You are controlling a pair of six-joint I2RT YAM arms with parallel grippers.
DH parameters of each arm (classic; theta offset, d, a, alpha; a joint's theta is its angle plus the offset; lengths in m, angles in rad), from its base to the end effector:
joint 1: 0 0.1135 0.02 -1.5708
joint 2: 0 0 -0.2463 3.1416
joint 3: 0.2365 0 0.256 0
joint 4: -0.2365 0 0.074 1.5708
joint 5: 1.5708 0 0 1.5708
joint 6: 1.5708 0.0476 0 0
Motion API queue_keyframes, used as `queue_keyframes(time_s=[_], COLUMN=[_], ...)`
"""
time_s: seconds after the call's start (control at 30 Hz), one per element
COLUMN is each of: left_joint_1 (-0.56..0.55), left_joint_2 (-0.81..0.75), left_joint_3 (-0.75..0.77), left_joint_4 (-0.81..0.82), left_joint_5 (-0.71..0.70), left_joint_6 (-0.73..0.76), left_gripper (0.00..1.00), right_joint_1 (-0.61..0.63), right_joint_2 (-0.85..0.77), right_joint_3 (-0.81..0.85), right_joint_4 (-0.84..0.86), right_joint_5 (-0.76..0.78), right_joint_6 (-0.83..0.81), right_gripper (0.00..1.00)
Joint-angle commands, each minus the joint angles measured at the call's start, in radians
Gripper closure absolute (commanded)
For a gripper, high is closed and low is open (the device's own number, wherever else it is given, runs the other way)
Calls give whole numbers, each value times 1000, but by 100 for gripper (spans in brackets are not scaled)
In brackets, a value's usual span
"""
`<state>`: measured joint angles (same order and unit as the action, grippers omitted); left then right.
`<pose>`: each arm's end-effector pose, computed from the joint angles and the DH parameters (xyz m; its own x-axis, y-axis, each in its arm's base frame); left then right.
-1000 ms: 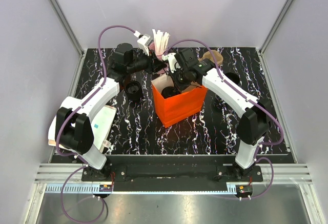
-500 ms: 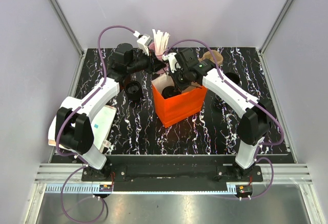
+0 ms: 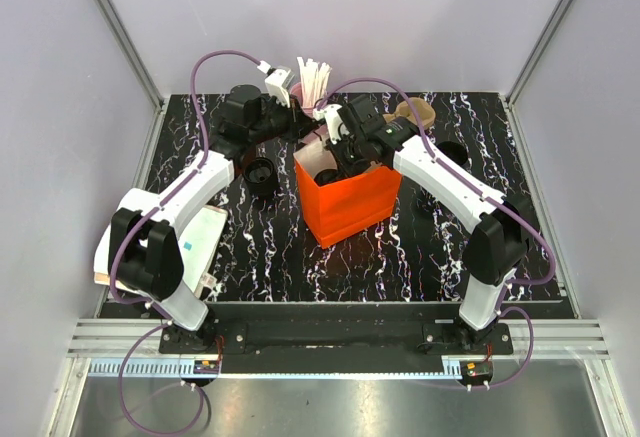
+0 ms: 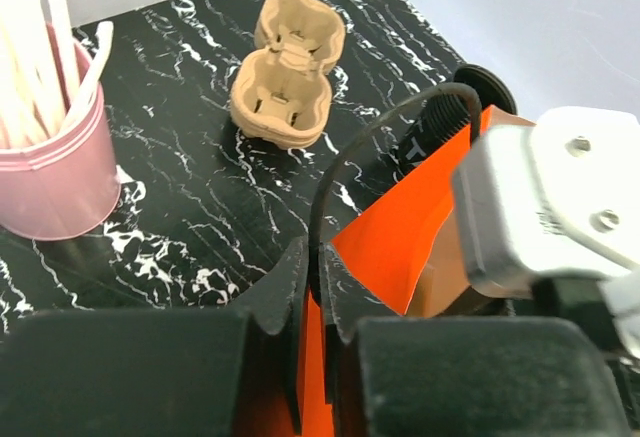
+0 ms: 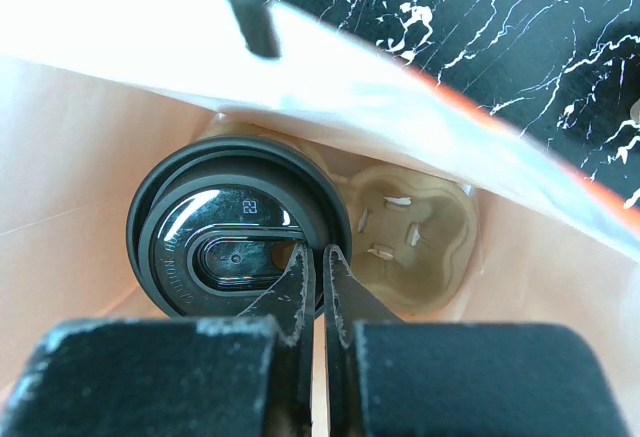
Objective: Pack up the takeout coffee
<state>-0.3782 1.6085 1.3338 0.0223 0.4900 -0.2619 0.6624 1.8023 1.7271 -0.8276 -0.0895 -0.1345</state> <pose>0.3611 -0.1676 0.3209 -0.4182 -0.0797 -0.9049 0.6637 0.6534 -0.3642 0.3163 0.2521 0.2990 -0.5255 -0.5792 -0.6232 -0.7333 0.6798 -0.0135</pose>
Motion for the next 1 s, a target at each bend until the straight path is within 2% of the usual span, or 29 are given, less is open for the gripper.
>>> queue_keyframes(time_s=[0.0, 0.97], left_joint_1=[-2, -5], left_joint_2=[22, 24], left_joint_3=[47, 44], left_joint_4=[-15, -19], left_joint_5=[-64, -85], left_joint_6=[3, 1], left_gripper=[95, 99], right_joint_1=[13, 17], right_joint_2=[-49, -38], right_joint_3=[2, -11], right_joint_4=[39, 50], right_joint_5=[17, 49], right_joint_6=[-13, -13], right_gripper=[100, 100])
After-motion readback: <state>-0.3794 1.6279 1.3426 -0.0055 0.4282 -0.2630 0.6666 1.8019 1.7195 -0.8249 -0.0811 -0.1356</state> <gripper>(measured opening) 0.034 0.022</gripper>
